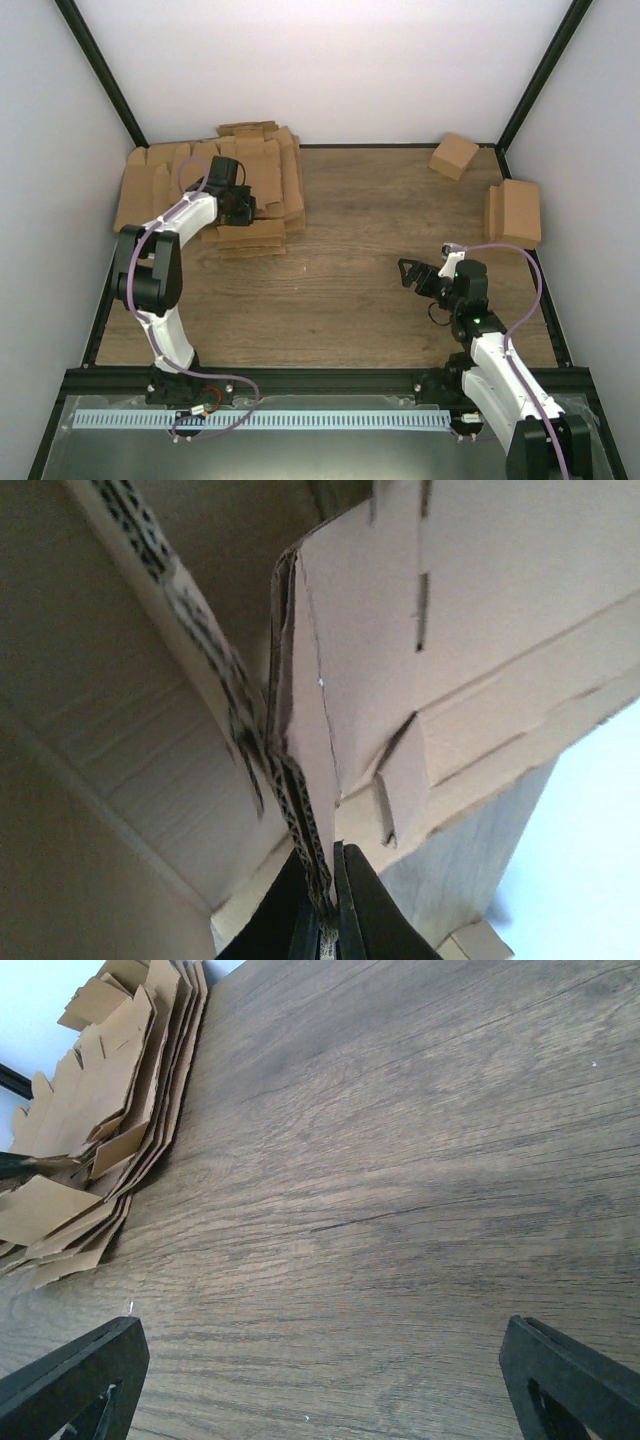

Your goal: Fold the paper box

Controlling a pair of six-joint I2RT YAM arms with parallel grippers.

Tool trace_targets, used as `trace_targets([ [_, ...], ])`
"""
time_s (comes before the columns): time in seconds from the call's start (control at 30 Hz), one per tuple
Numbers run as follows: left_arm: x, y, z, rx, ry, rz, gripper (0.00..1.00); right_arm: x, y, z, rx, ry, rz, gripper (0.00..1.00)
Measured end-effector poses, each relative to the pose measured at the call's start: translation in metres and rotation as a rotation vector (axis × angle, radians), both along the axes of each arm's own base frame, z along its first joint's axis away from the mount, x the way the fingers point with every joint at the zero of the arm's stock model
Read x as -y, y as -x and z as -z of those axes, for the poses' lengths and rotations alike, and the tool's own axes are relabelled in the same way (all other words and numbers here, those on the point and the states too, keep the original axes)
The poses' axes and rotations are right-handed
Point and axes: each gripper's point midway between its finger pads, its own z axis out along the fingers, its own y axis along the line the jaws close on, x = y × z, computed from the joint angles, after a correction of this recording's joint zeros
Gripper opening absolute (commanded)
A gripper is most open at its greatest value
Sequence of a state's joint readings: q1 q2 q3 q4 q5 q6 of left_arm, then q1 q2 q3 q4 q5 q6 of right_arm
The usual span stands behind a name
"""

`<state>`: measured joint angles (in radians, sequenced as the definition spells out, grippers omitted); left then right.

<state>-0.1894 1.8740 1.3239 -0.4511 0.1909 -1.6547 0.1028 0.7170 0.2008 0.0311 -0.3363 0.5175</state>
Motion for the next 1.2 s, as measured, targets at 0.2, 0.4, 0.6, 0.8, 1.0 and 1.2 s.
trace_targets([
  [0.2, -0.008, 0.005, -0.063, 0.134, -0.01, -0.025, 0.04, 0.0, 0.0, 0.0, 0.0, 0.0, 0.0, 1.0],
  [0.4, -0.021, 0.021, -0.149, 0.326, -0.015, -0.062, 0.04, 0.0, 0.0, 0.0, 0.0, 0.0, 0.0, 1.0],
  [0.6, -0.041, 0.065, -0.227, 0.504, -0.062, -0.073, 0.04, 0.0, 0.0, 0.0, 0.0, 0.001, 0.003, 1.0],
  [0.8, -0.066, 0.145, -0.279, 0.625, -0.126, -0.082, 0.04, 0.001, -0.001, 0.0, 0.002, 0.003, 0.007, 1.0],
  [1.0, -0.069, 0.226, -0.275, 0.679, -0.068, -0.031, 0.04, 0.001, 0.0, 0.001, -0.007, -0.002, 0.01, 1.0],
  [1.2, -0.046, 0.242, -0.207, 0.542, 0.017, 0.09, 0.04, 0.001, 0.001, 0.017, -0.074, -0.004, 0.016, 1.0],
])
